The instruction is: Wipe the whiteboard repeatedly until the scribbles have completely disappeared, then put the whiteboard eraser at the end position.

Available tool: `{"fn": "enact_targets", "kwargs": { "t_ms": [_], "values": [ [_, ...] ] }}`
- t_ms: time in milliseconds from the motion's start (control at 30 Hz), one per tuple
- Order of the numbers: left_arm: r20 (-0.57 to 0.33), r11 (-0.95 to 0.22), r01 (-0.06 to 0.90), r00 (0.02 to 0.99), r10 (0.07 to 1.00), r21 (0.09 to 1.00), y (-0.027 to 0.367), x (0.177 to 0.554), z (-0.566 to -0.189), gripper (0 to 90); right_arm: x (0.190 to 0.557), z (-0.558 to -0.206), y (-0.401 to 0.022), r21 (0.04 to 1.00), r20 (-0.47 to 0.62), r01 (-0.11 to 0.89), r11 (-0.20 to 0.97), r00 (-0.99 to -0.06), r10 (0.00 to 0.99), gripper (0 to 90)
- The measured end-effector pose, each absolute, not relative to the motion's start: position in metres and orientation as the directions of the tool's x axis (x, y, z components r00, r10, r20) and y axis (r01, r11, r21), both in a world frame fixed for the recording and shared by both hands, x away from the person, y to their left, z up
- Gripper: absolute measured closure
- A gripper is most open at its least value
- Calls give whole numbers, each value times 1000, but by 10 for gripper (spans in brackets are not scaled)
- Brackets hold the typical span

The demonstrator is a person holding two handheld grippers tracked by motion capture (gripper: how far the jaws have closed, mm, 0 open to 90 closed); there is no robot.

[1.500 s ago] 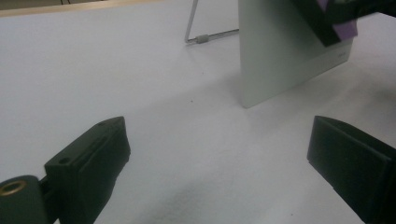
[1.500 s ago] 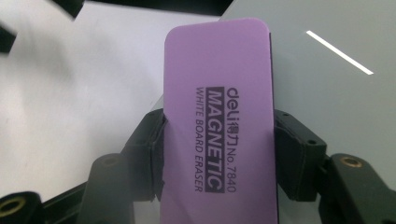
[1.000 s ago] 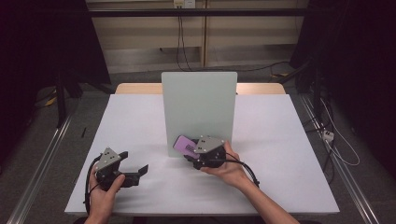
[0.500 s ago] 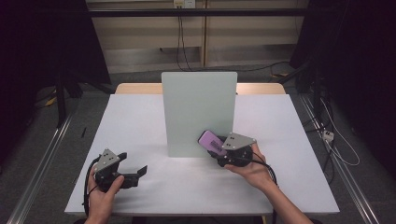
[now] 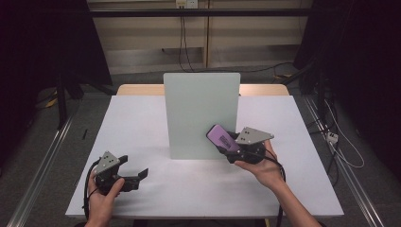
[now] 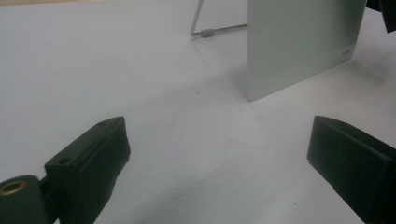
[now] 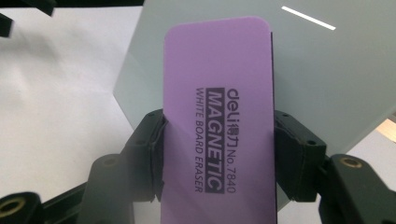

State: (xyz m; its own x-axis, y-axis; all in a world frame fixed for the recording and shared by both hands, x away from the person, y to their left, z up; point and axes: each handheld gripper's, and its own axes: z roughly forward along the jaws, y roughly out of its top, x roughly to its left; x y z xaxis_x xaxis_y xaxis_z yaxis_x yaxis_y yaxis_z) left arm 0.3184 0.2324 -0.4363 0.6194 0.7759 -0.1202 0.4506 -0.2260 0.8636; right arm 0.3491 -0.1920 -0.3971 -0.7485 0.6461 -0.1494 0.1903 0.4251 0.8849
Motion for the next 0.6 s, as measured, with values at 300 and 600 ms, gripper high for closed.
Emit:
{"fn": "enact_targets", "kwargs": {
  "t_ms": [300,600],
  "values": [
    [-110,-240,447,626,772,862,229,318,-435,54,346,-385,-206,902,-86,222,370,-746,660,416],
    [-113,-233,448,621,776,863,229,317,-435,54,345,-386,-210,897,-48,251,364,-764,644,416]
  ]
}}
